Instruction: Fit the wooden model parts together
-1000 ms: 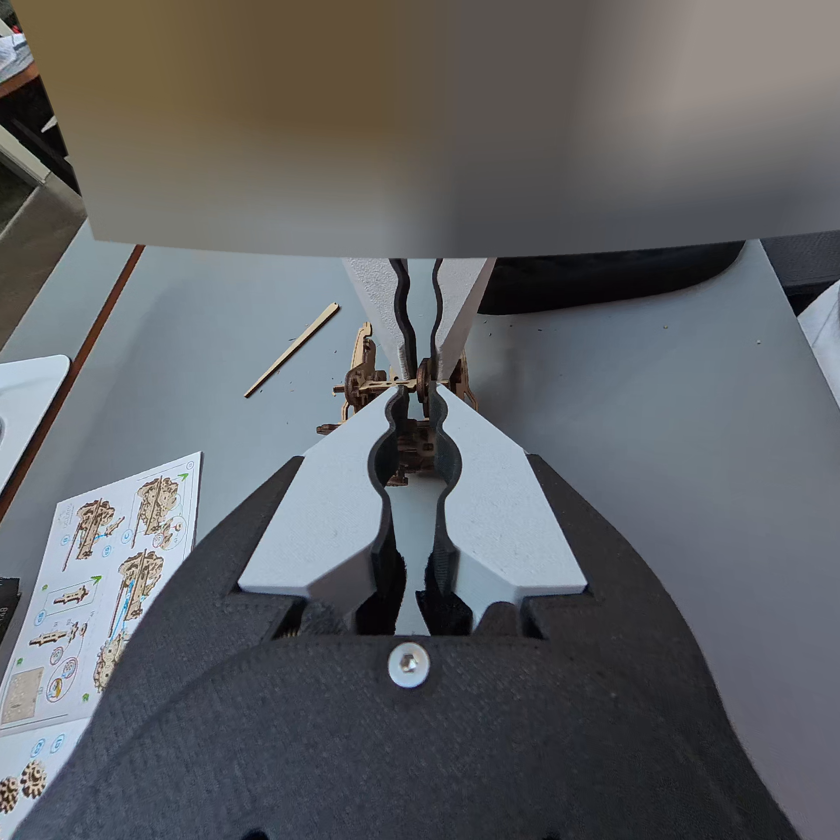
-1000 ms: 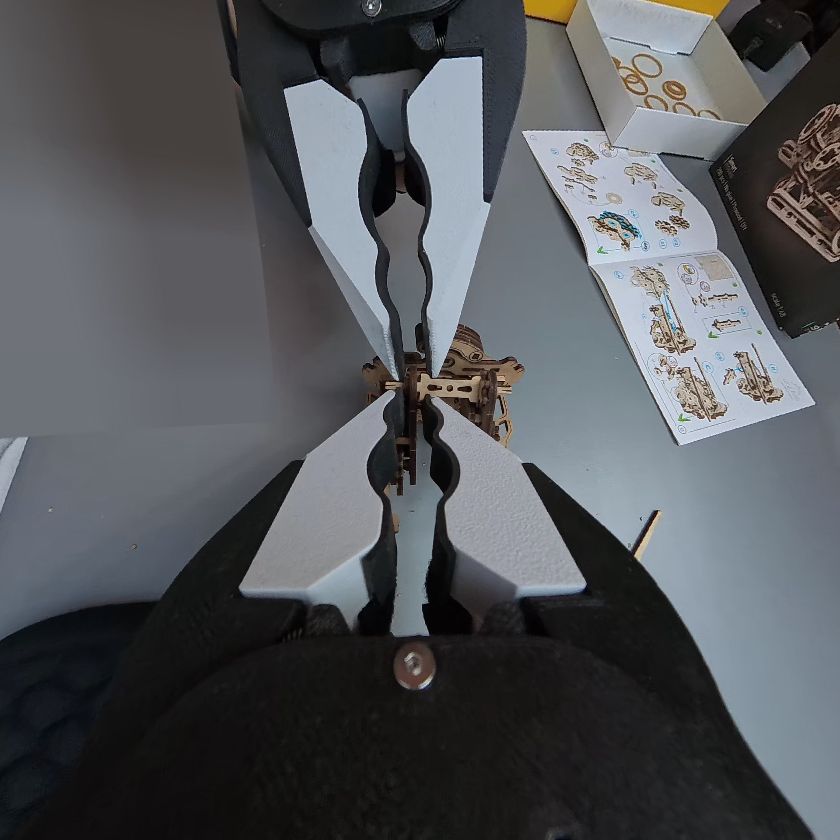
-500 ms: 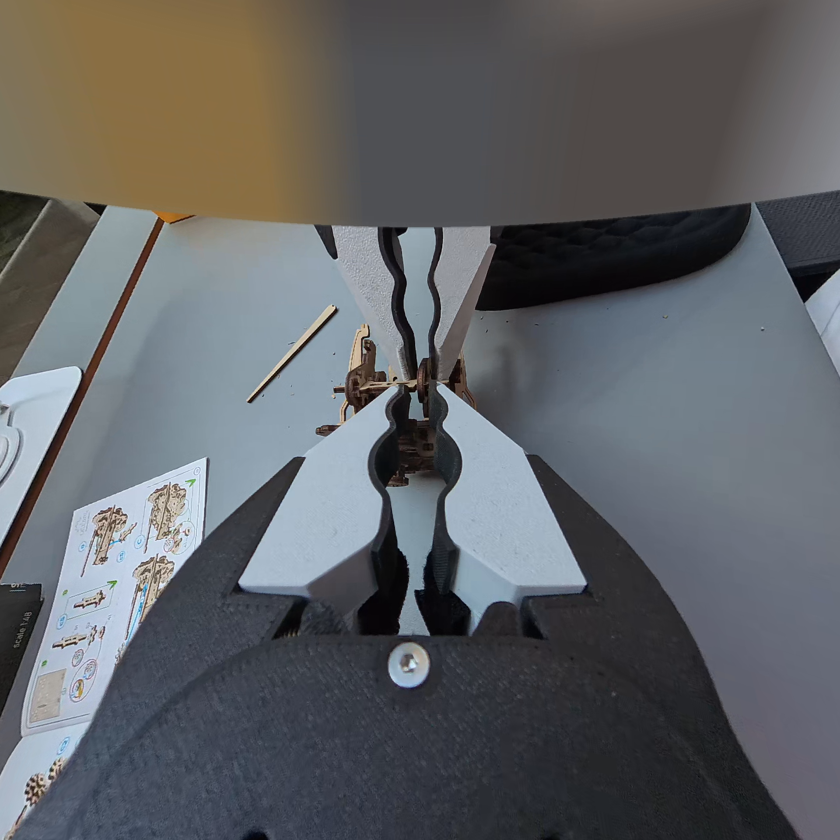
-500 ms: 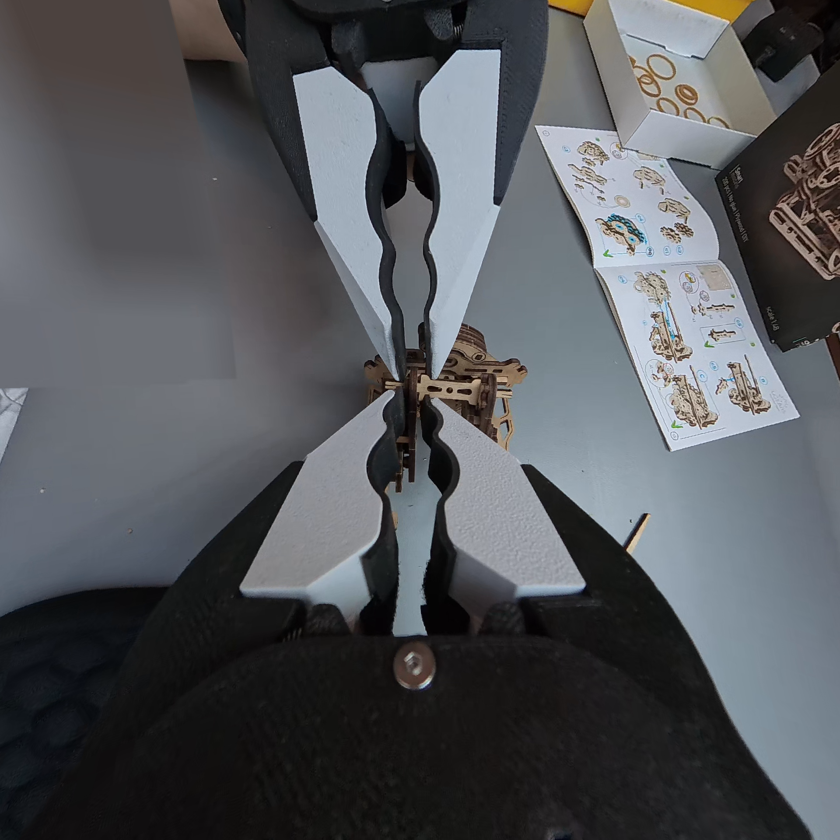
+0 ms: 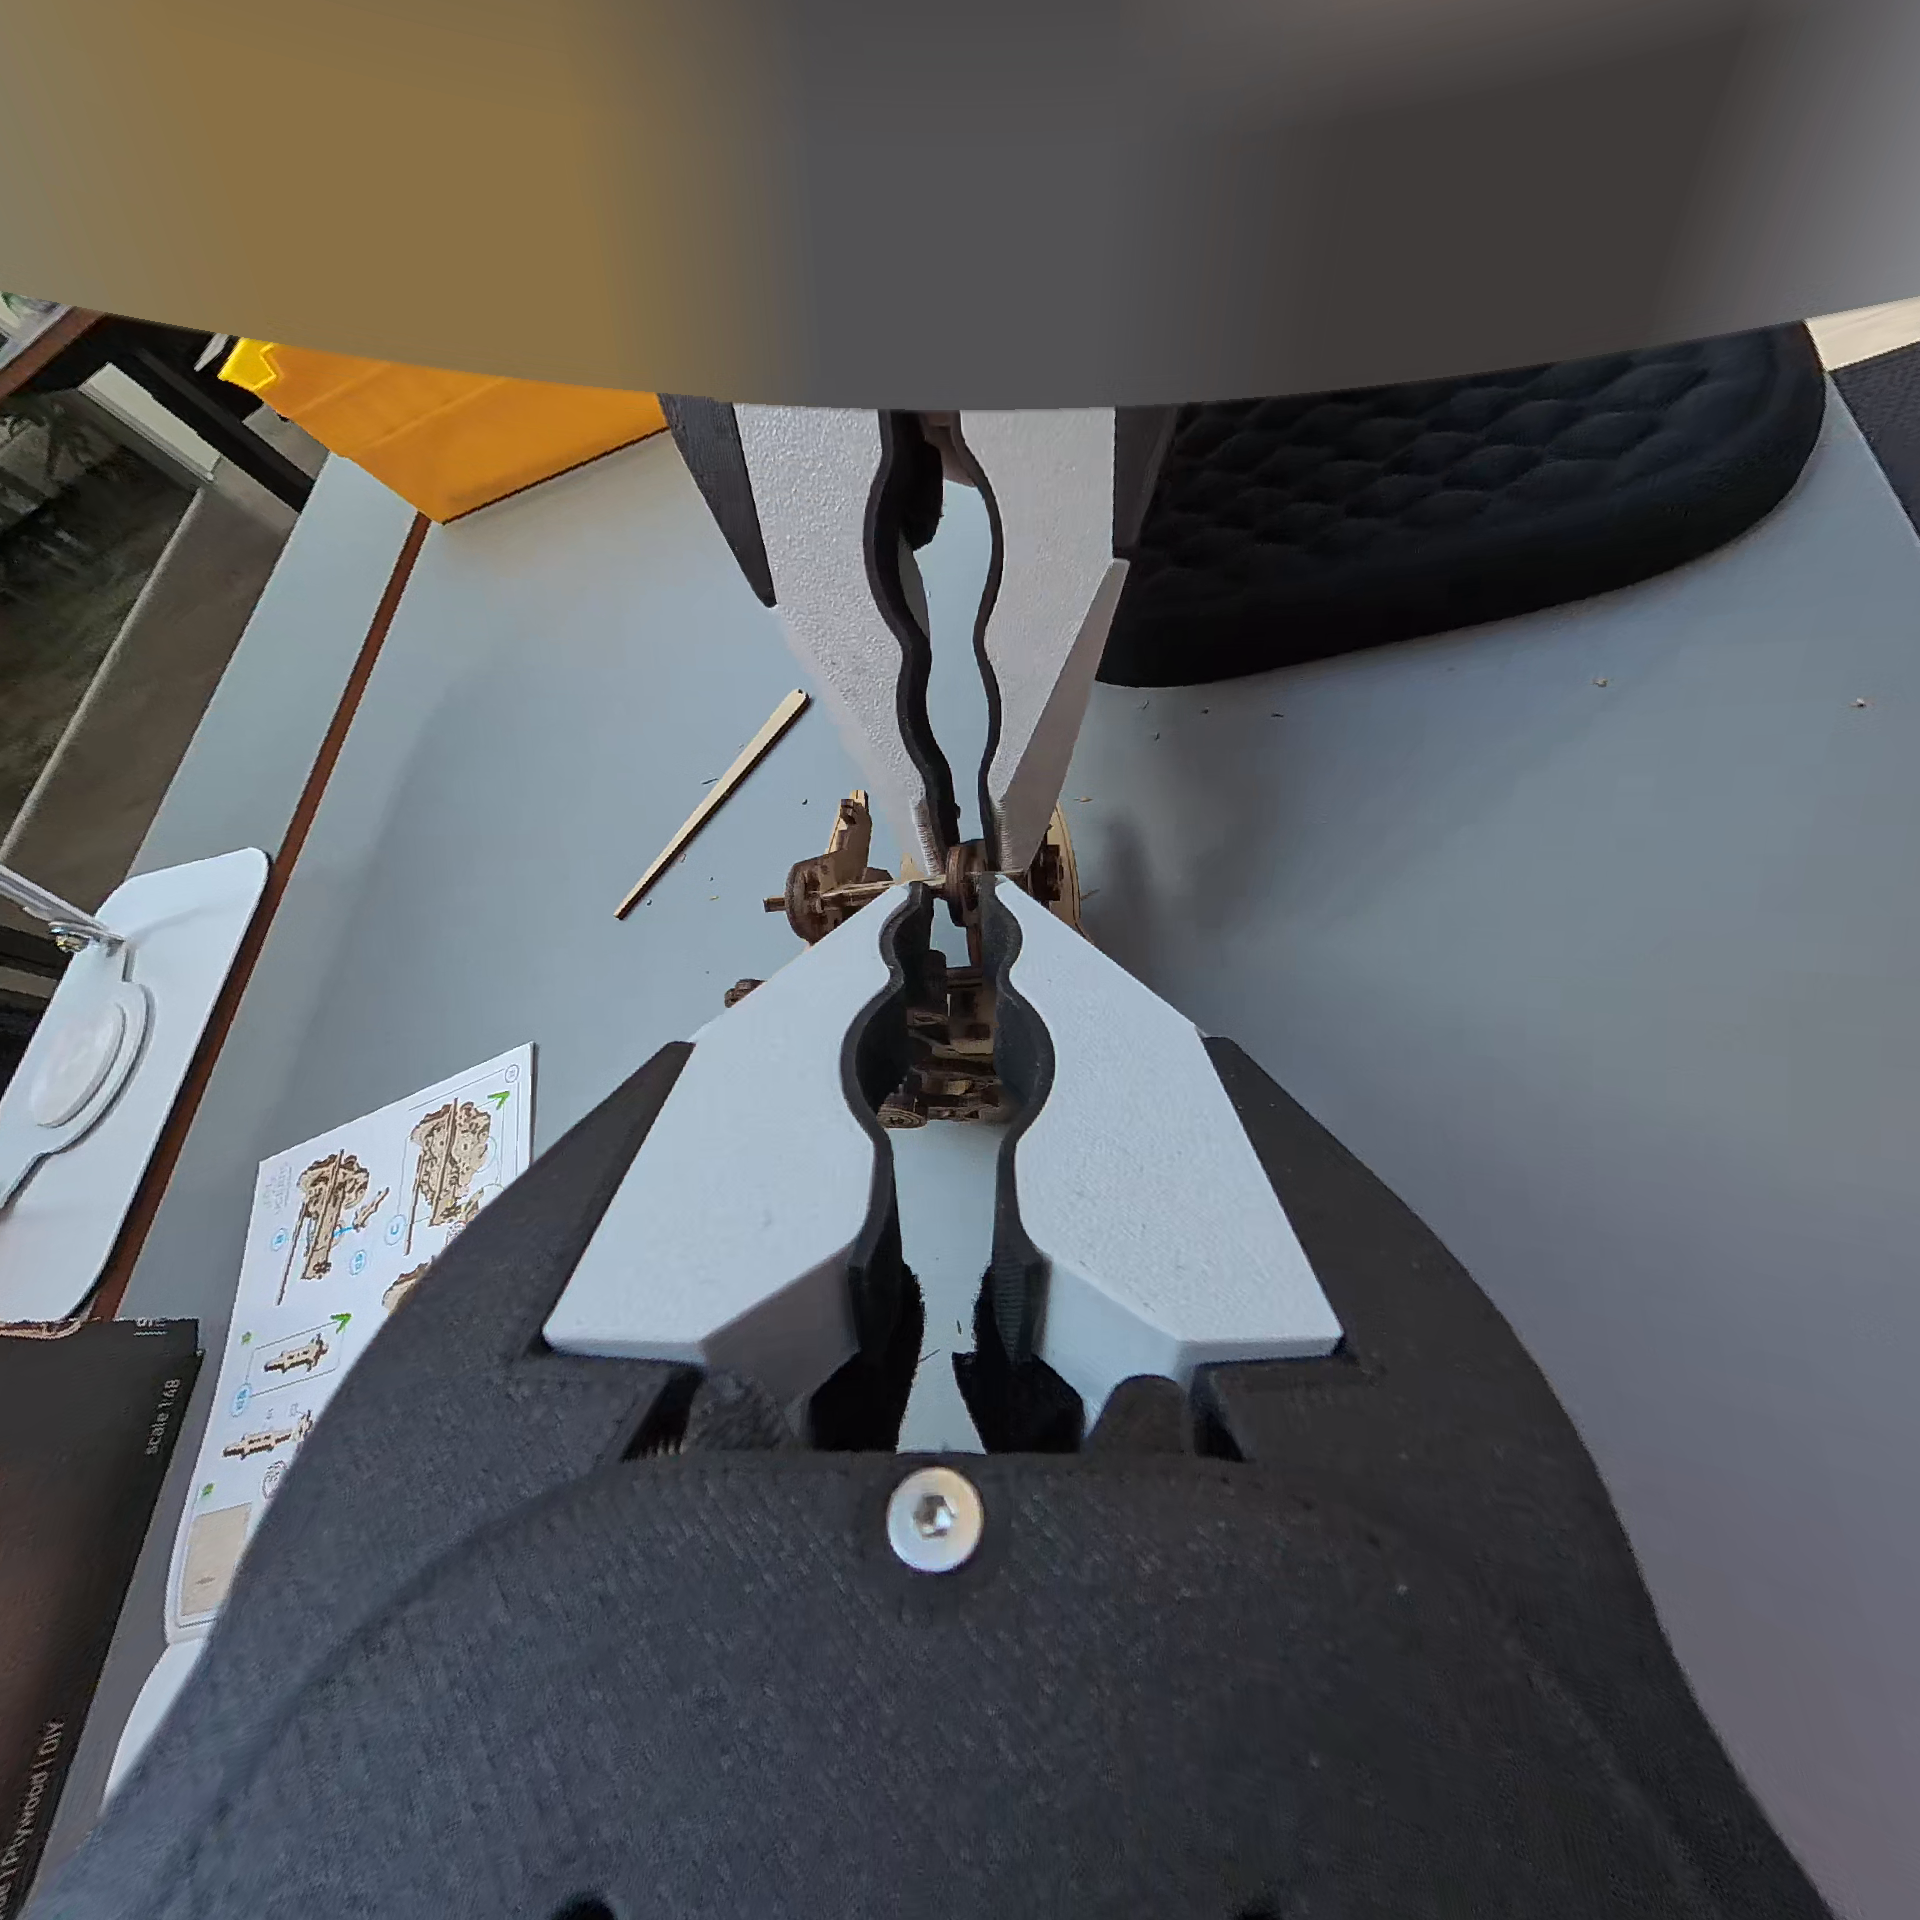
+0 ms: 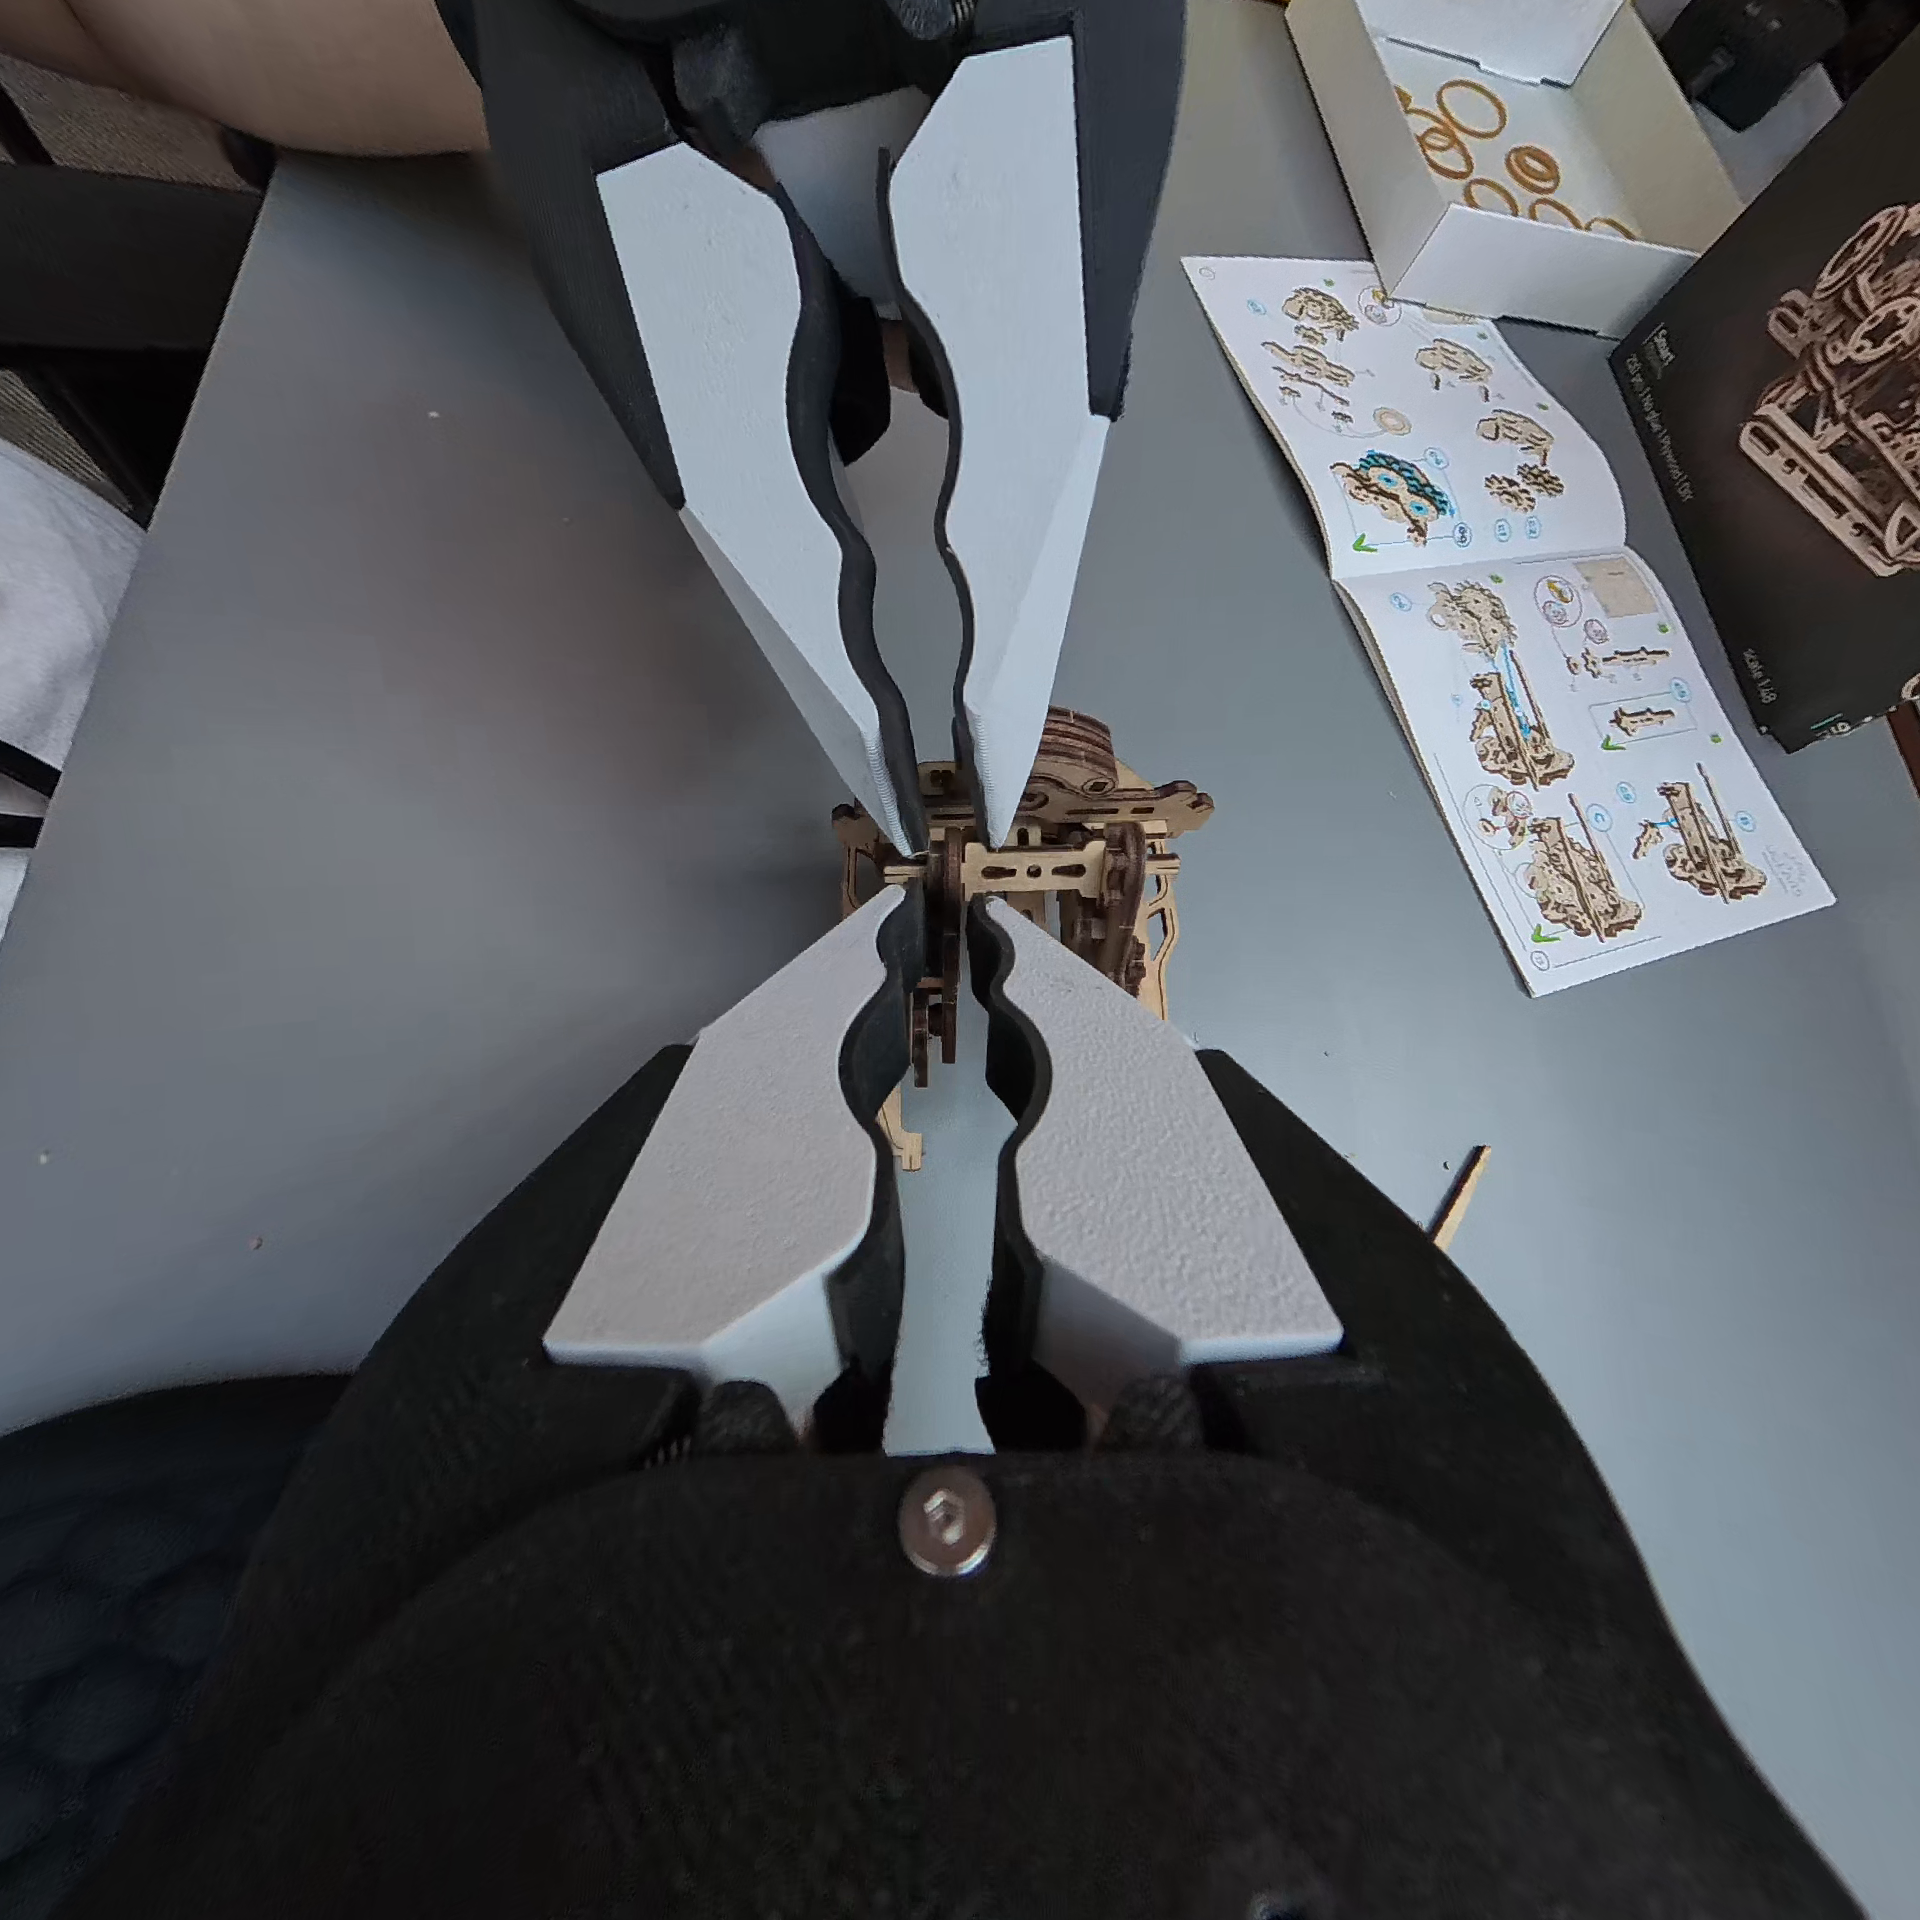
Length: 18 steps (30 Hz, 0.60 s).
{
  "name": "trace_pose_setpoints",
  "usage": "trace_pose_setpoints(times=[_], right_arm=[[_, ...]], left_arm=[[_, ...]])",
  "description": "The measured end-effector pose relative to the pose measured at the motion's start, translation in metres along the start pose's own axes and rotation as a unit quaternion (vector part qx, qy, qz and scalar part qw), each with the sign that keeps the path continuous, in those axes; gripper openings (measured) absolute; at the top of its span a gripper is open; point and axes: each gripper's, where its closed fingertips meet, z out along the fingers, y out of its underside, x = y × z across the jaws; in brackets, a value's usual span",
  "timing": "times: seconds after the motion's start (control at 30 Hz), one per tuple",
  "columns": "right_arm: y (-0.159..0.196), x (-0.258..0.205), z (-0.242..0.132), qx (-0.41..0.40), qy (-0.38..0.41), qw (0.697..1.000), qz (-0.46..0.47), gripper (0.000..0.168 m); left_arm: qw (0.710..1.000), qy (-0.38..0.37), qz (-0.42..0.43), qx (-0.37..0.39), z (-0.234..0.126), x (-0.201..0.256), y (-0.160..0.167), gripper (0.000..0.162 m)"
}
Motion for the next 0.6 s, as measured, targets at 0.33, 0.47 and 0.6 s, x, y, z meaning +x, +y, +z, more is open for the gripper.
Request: trace_pose_setpoints(times=[0.33, 0.47, 0.6], right_arm=[[-0.0056, 0.0085, -0.0029, 0.038, 0.008, 0.999, 0.017, 0.012], [-0.0025, 0.0045, -0.0006, 0.015, 0.01, 1.0, -0.004, 0.006], [-0.0015, 0.0054, -0.0013, 0.008, 0.016, 1.0, -0.006, 0.006]], left_arm=[[0.999, -0.012, -0.008, 0.028, -0.0019, -0.0041, -0.0033, 0.007], [0.999, -0.009, -0.016, 0.027, 0.0001, -0.0025, -0.0005, 0.007], [0.999, -0.024, -0.005, 0.024, 0.0011, -0.0031, -0.0007, 0.008]])
